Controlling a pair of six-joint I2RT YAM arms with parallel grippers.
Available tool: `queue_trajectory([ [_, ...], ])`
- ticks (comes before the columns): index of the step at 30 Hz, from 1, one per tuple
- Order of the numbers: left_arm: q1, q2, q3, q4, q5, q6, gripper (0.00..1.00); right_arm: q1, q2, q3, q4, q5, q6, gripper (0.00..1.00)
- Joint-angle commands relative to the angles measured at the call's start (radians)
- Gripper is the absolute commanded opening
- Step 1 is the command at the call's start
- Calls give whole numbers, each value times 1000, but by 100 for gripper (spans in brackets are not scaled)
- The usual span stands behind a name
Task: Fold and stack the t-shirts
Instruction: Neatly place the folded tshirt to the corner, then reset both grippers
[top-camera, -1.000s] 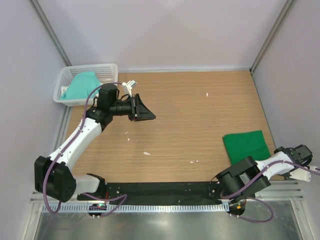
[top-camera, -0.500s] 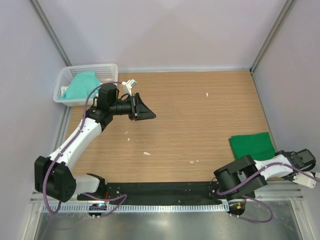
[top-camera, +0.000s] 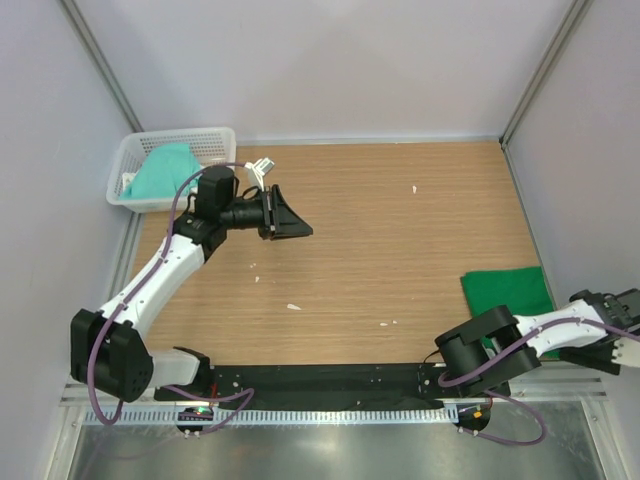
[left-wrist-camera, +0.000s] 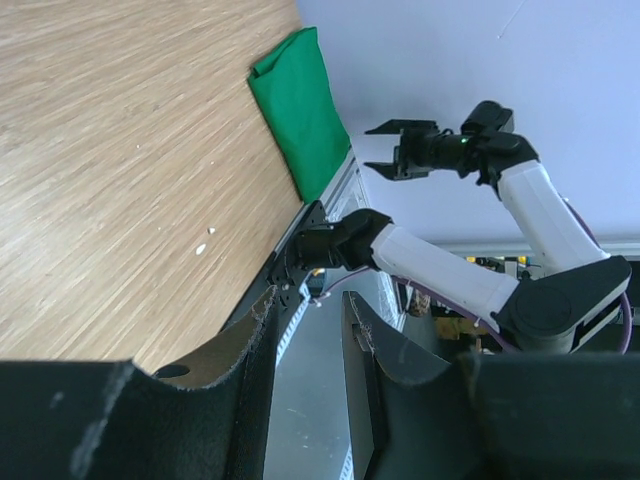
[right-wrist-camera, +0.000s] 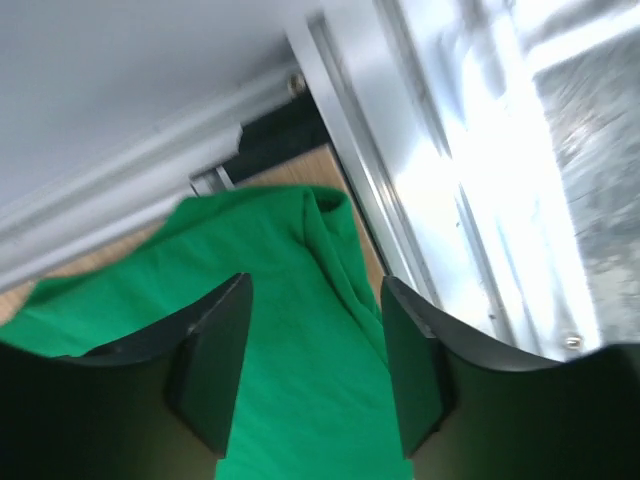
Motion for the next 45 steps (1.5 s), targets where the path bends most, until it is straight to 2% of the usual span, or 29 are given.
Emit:
queue_trajectory([
  [1,6,5,2,57,39,-17,33,-3,5,166,-105,158,-113,62],
  [4,15,10,-6,83,45,-40,32,15,6,243,-156,155,-127,63],
  [7,29,16,-8,86,45,-42,32,144,21,292,-146,144,-147,62],
  [8,33,16,-8,86,45,-42,32,264,28,300,-145,155,-157,62],
  [10,44,22,-12,86,43,-46,33,387,26,312,-133,198,-170,63],
  [11,47,27,-12,87,42,-46,33,506,21,309,-119,209,-170,63],
  [13,53,31,-17,87,42,-51,33,614,11,300,-107,190,-159,63],
  [17,61,27,-57,89,46,-43,33,897,-38,271,-119,147,-44,64],
  [18,70,16,-75,86,48,-45,33,1037,-40,254,-117,137,23,65],
  [20,78,-5,-138,87,43,-46,33,1180,-26,230,-67,98,66,66],
  [21,81,-44,-158,89,39,-48,33,1254,7,233,-50,113,94,69],
  [22,82,-64,-179,87,24,-51,33,1417,29,231,-18,120,99,71],
  [23,82,-90,-225,90,16,-54,34,1481,56,234,64,111,77,72],
  [24,85,-114,-245,98,10,-57,34,1543,143,272,83,109,62,100],
  [25,91,-168,-268,98,4,-62,34,1660,182,294,94,112,22,100],
  [27,117,-229,-346,124,3,-92,35,1757,257,347,136,97,-7,100],
  [28,130,-307,-377,138,11,-111,36,1791,300,349,143,88,-7,100],
  [30,156,-369,-463,187,40,-164,36,1848,308,299,220,0,19,100],
  [33,164,-485,-560,251,43,-230,38,1851,269,160,365,-133,115,100],
  [34,164,-566,-587,279,42,-255,39,1851,240,121,452,-164,131,100],
  [36,165,-648,-664,325,8,-314,44,1851,212,9,536,-246,178,100],
  [40,182,-847,-796,386,-12,-379,49,1851,169,-102,610,-287,228,100],
  [45,185,-1126,-1038,615,-88,-586,53,1851,6,-263,752,-304,299,100],
])
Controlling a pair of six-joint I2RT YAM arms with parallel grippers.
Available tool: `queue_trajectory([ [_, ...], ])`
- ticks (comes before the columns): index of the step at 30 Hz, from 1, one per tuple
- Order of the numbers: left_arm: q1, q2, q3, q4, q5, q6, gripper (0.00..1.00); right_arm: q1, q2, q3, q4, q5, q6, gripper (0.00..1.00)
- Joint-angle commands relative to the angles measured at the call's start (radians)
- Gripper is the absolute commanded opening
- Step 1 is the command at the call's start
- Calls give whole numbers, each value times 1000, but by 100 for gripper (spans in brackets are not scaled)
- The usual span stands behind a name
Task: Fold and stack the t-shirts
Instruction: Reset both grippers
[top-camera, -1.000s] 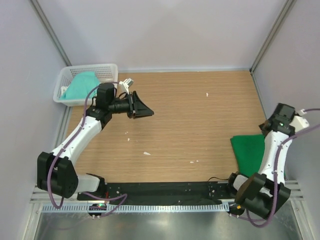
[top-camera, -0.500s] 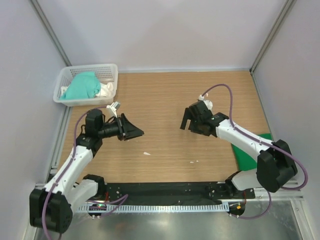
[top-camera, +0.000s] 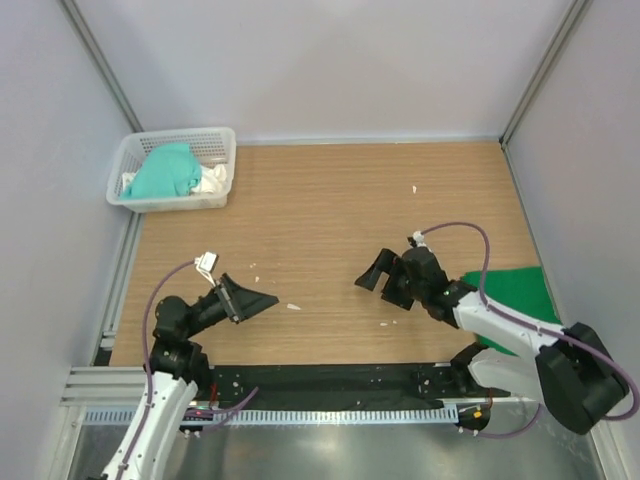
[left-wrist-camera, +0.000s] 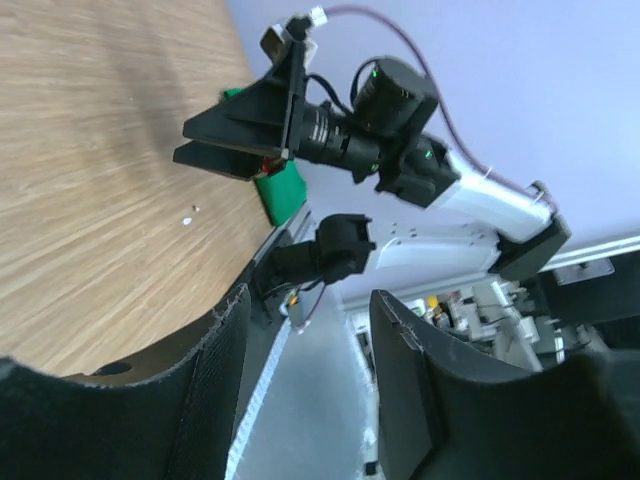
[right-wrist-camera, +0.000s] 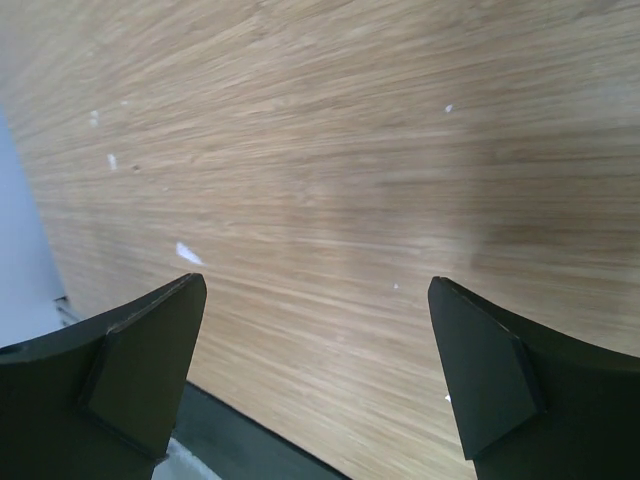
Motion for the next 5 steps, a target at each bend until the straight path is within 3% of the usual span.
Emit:
queue_trajectory([
  [1,9,-145,-149,217,-74,-204,54,1,-128,-101,201,-39,99,100],
  [4,8,-318,-178,152,-113,-238,60,1,-299,-203,257,-68,129,100],
  [5,6,-311,-184,191,-109,-261,61,1,-360,-264,282,-111,132,100],
])
